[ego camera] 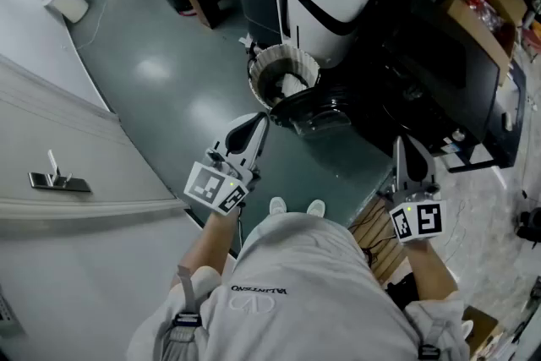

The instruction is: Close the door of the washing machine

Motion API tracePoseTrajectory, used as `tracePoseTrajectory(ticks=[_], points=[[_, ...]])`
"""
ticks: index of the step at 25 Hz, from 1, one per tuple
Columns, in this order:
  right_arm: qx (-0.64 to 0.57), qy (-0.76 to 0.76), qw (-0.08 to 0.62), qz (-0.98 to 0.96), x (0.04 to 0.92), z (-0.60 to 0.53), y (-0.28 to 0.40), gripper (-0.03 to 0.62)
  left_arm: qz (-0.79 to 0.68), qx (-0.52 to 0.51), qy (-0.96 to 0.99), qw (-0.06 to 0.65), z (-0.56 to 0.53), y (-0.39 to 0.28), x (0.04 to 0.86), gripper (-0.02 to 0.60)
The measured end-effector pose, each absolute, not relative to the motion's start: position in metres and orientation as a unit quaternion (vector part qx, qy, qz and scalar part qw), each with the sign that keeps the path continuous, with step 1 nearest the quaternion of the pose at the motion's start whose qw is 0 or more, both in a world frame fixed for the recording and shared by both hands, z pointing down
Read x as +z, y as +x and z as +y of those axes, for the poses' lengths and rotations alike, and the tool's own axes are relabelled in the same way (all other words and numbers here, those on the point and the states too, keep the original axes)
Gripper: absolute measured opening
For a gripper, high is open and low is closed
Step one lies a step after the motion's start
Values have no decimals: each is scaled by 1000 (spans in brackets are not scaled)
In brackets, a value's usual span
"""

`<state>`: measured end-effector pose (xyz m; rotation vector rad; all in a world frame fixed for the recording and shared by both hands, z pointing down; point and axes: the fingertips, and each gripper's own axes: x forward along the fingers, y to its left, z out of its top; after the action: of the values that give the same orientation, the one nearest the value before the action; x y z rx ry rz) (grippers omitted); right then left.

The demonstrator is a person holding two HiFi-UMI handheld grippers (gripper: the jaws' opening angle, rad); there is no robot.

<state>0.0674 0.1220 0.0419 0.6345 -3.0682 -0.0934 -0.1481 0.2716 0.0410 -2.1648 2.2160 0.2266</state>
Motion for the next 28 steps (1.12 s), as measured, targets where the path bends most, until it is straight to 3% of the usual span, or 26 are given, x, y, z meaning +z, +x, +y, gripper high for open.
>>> tracePoseTrajectory(ticks=[15,28], points=[[-13,147,19,-989,55,91,75,11,739,53,-671,26,260,-130,49,-3],[-52,67,27,-996,52,82,16,11,768,85,-635,0,273,-144,76,-3]])
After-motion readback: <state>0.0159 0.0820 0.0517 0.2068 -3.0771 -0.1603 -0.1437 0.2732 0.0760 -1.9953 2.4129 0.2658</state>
